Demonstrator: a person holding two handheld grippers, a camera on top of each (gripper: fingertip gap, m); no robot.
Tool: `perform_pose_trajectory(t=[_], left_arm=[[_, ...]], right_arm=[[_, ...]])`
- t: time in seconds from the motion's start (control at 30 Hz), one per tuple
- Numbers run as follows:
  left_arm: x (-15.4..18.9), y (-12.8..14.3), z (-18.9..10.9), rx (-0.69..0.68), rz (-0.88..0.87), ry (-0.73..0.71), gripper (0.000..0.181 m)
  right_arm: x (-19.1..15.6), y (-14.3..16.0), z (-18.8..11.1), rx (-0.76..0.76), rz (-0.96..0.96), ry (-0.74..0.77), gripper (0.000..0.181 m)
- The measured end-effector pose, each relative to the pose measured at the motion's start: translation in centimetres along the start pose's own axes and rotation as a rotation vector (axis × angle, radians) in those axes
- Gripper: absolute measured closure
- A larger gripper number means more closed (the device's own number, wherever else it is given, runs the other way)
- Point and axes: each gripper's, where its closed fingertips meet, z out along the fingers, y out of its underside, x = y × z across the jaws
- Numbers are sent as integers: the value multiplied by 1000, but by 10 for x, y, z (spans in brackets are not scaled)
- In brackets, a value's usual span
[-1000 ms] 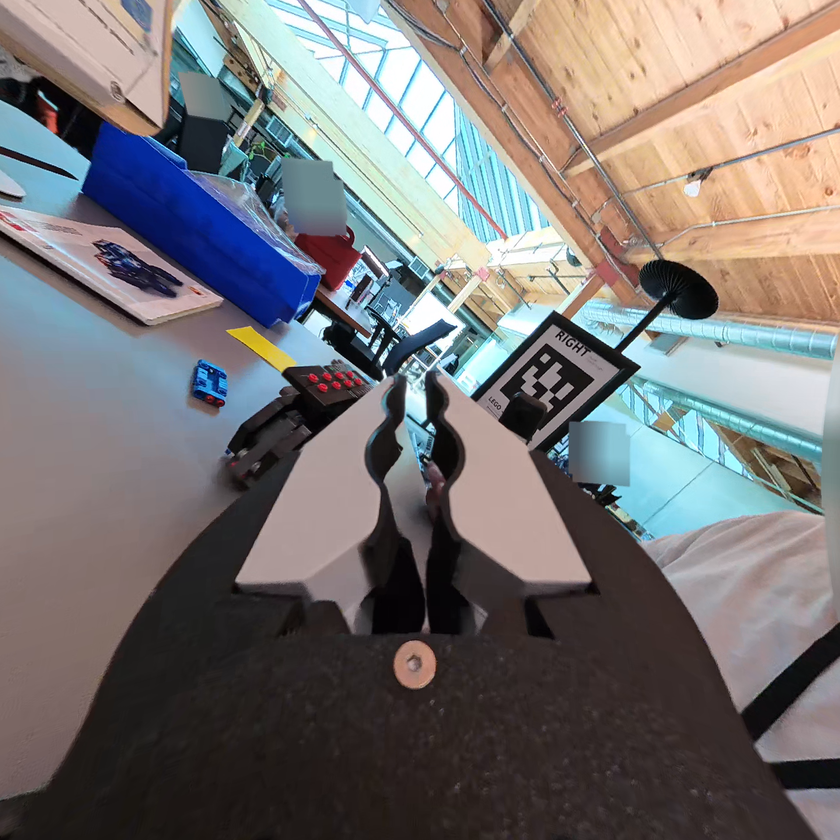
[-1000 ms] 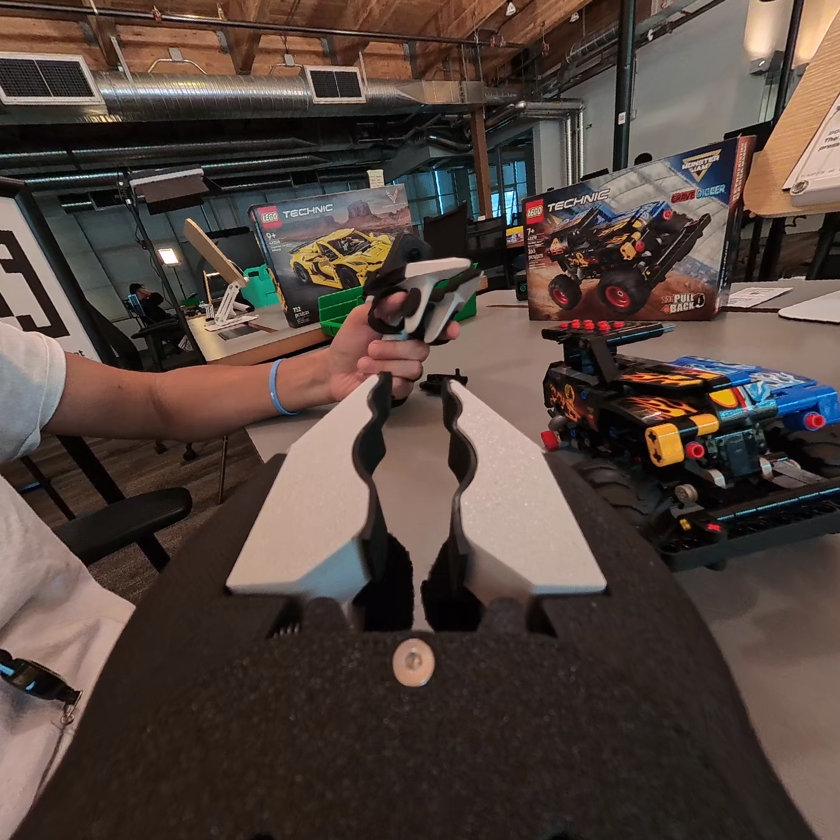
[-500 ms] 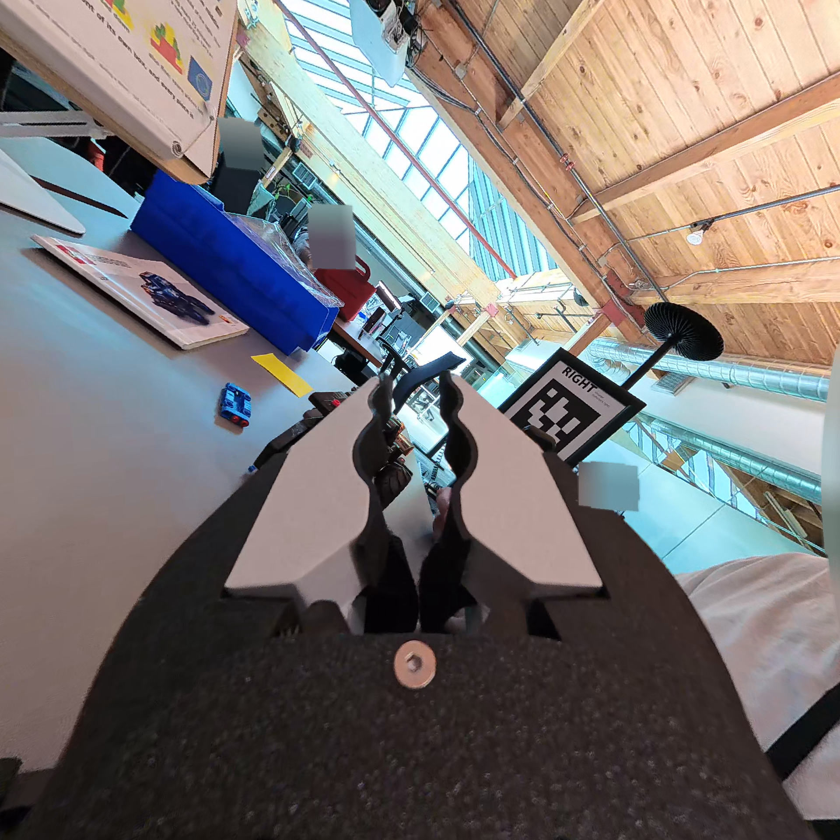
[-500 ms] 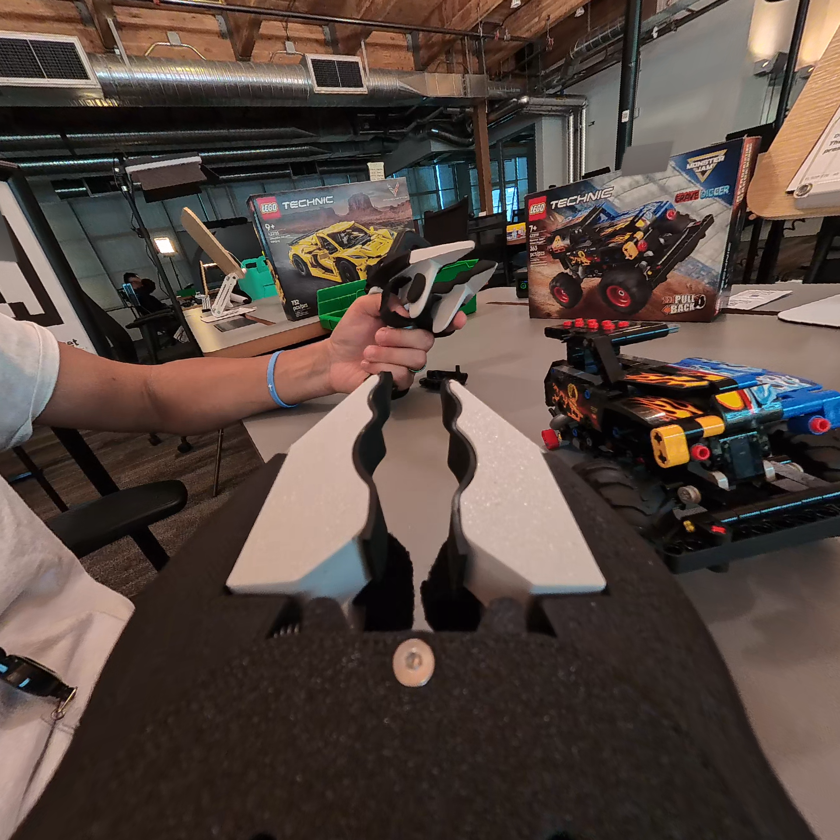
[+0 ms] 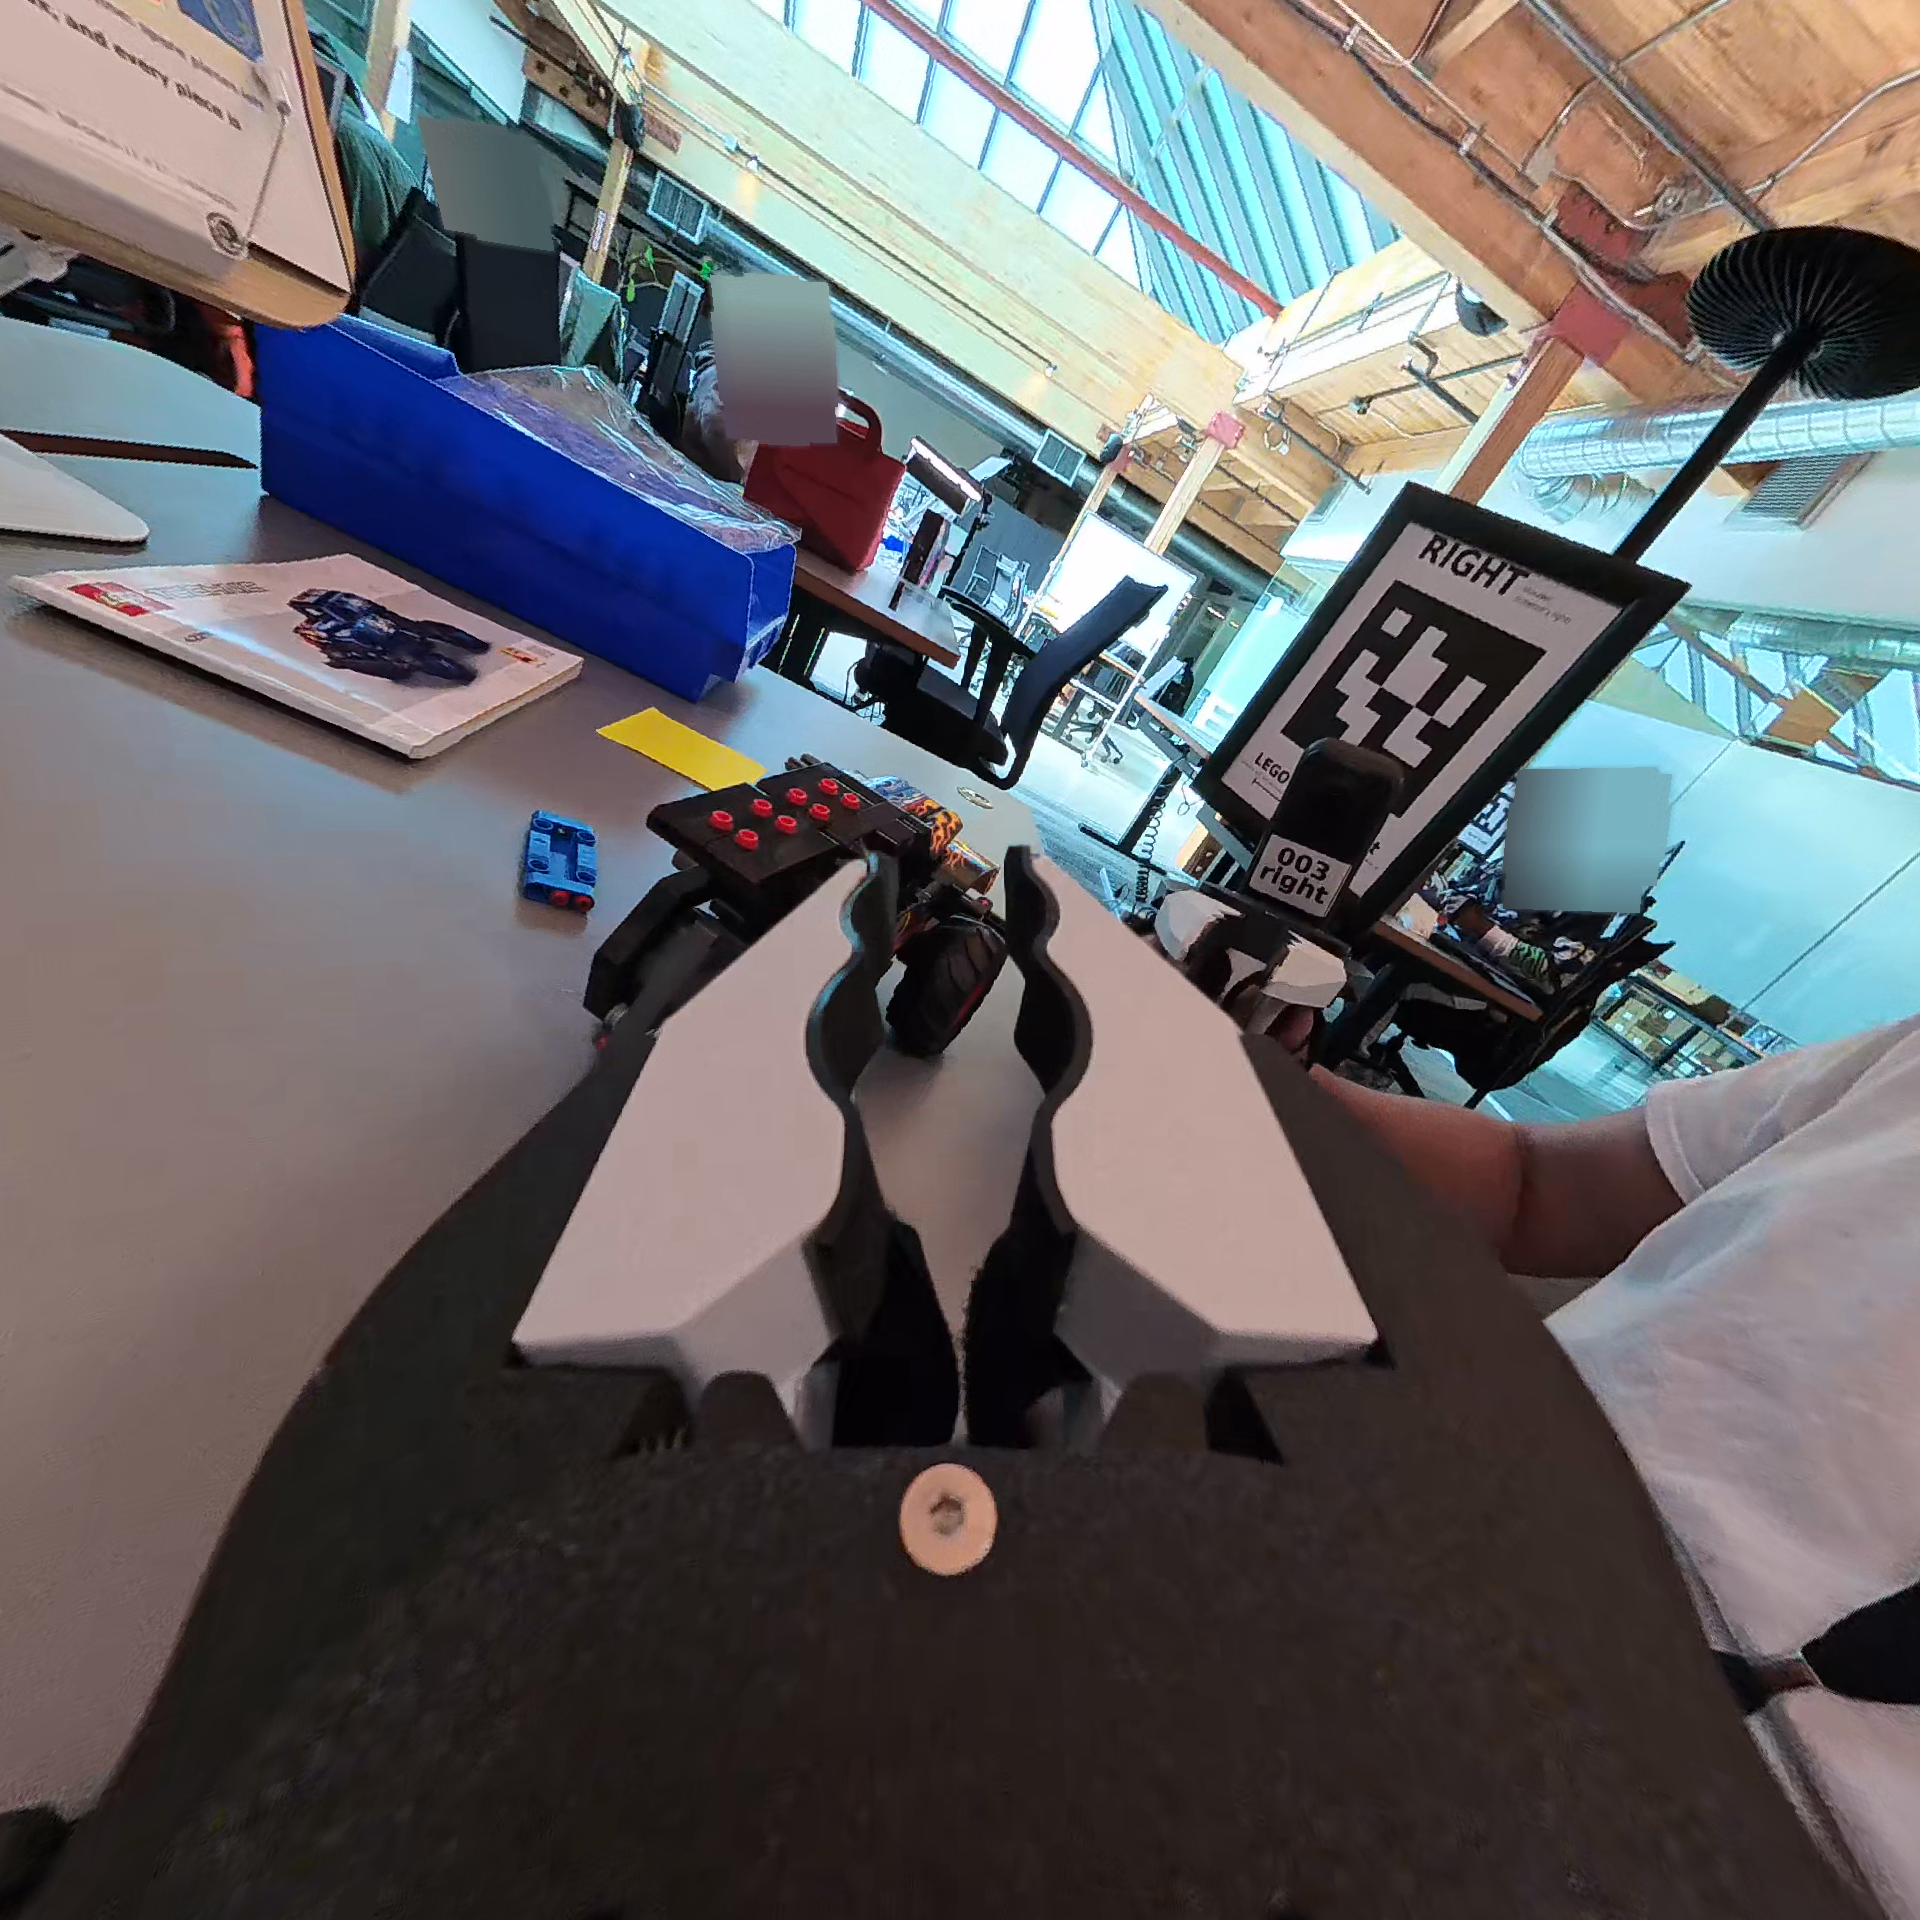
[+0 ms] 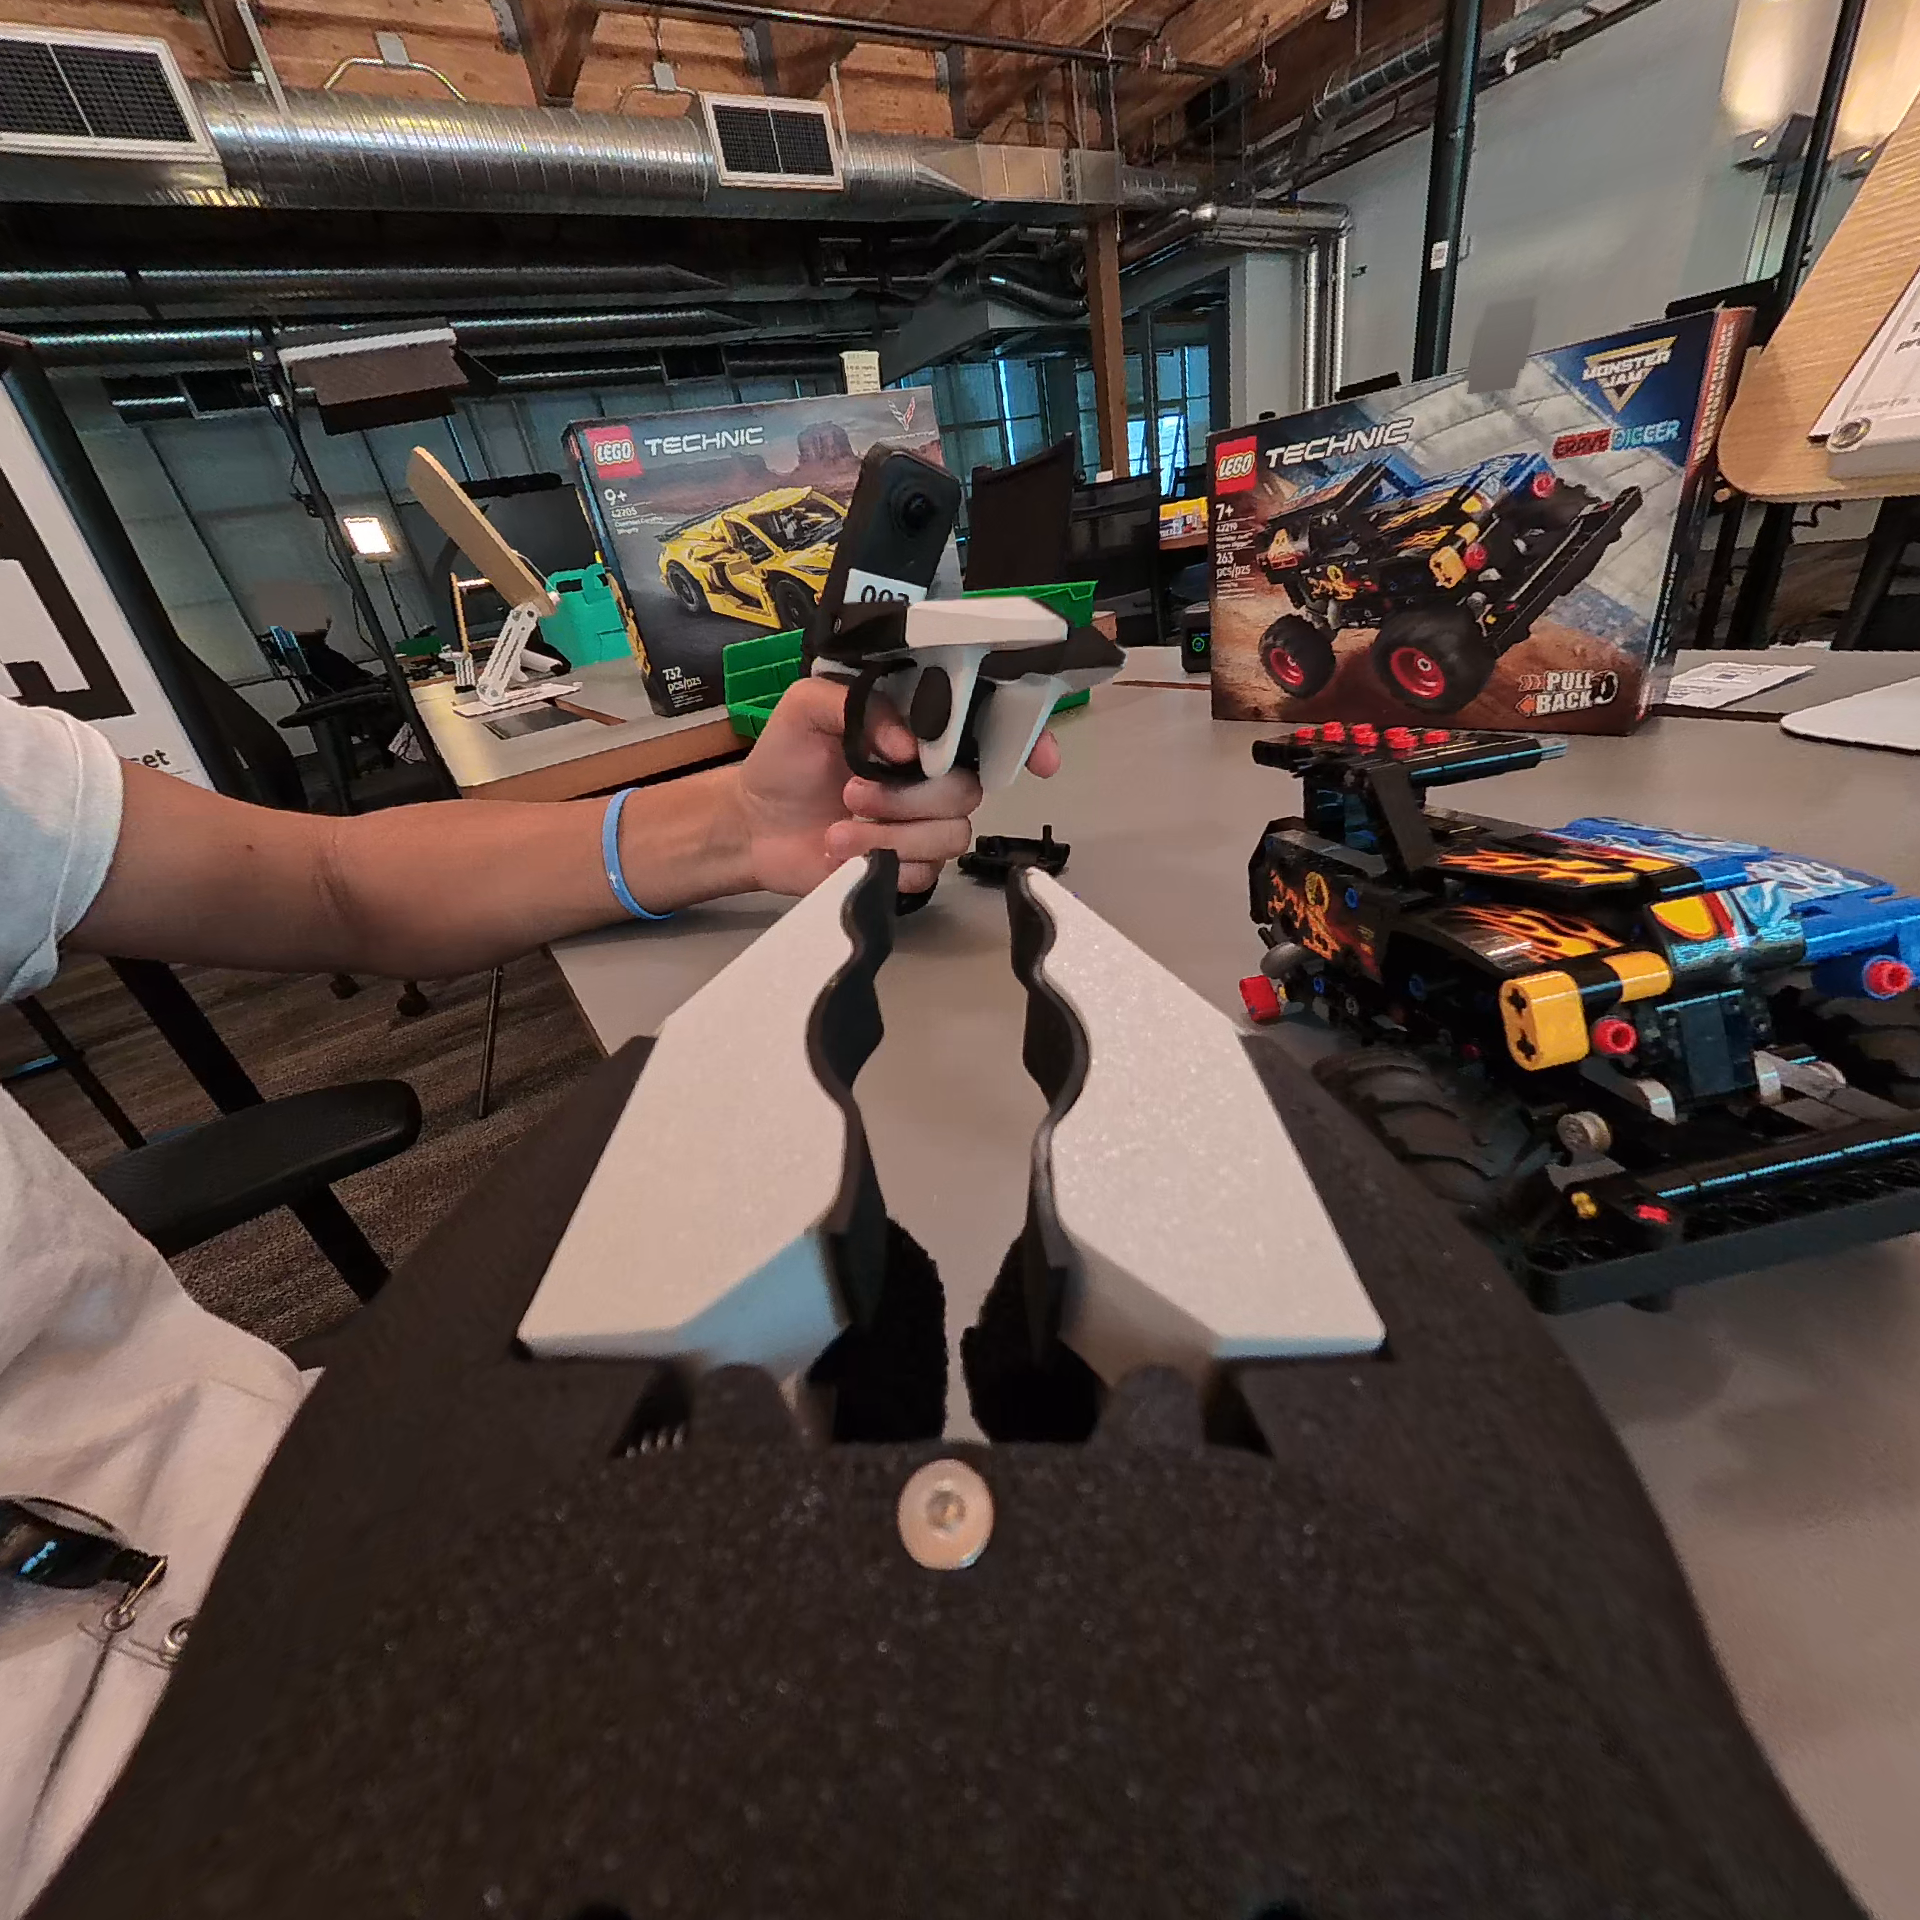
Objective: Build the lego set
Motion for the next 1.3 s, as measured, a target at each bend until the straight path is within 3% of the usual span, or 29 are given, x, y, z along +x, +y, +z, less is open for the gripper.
perform_pose_trajectory(t=[0.07,0.2,0.5,0.63,0.7,0.8,0.87,1.03,1.1,1.17,1.3], left_arm=[[0,0,0,-2,-2,1,161],[0,0,0,0,-1,1,161],[2,6,4,-29,33,-10,159],[1,2,3,-5,78,-30,137],[2,7,6,-35,98,-39,113],[5,16,14,-73,113,-53,89],[5,17,17,-59,146,-87,100],[10,16,15,-56,250,-89,100],[12,15,11,-62,305,-80,117],[3,17,9,-106,369,-129,144],[-23,3,8,-198,622,-309,167]], right_arm=[[2,0,0,-2,1,12,159],[4,0,3,-16,1,26,142],[3,9,8,-76,-34,39,143],[1,12,9,-92,-62,45,145],[-1,12,9,-88,-71,33,175],[-6,16,10,-111,-71,-4,181],[-5,16,10,-105,-60,-1,181],[-12,14,7,-86,-113,-24,181],[-13,14,8,-86,-142,-7,181],[-9,16,12,-124,-154,26,181],[19,17,20,-295,-426,270,178]])
